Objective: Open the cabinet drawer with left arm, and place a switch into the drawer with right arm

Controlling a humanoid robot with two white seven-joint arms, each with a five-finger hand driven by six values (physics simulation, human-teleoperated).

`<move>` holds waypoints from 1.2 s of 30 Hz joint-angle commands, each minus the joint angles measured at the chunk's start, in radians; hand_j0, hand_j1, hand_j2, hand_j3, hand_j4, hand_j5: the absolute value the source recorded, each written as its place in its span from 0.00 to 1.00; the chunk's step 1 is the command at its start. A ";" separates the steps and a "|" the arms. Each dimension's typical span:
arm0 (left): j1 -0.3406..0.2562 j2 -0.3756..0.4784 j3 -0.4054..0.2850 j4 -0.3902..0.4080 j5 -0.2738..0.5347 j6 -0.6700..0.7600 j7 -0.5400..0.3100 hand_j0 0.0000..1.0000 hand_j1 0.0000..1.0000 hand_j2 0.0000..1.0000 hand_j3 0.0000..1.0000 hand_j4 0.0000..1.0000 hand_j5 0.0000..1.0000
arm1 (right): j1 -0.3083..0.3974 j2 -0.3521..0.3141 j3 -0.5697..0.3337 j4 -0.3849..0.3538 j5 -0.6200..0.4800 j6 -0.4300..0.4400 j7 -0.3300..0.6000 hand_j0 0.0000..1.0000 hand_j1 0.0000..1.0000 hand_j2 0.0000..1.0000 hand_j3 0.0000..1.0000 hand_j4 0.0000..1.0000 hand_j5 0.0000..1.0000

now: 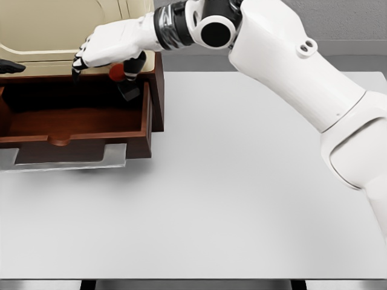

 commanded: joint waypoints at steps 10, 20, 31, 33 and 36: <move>0.000 0.002 0.000 -0.002 0.004 -0.013 0.000 1.00 1.00 1.00 1.00 1.00 1.00 | -0.018 0.039 0.000 -0.081 -0.004 0.003 -0.001 1.00 1.00 1.00 1.00 1.00 1.00; 0.000 0.005 0.001 -0.013 0.006 -0.035 0.000 1.00 1.00 1.00 1.00 1.00 1.00 | 0.006 -0.197 -0.090 -0.113 -0.014 0.003 -0.001 1.00 1.00 1.00 1.00 1.00 1.00; -0.035 -0.234 0.026 -0.072 0.004 -0.164 0.000 1.00 1.00 1.00 1.00 1.00 1.00 | 0.310 -0.807 -0.127 -0.688 -0.060 0.003 -0.001 1.00 1.00 1.00 1.00 1.00 1.00; -0.035 -0.250 0.026 -0.074 0.004 -0.190 0.000 1.00 1.00 1.00 1.00 1.00 1.00 | 0.368 -0.847 -0.141 -0.674 -0.065 0.003 -0.001 1.00 1.00 1.00 1.00 1.00 1.00; -0.031 -0.257 0.021 -0.072 0.006 -0.207 0.000 1.00 1.00 1.00 1.00 1.00 1.00 | 0.423 -0.875 -0.171 -0.647 -0.067 0.003 -0.001 1.00 1.00 1.00 1.00 1.00 1.00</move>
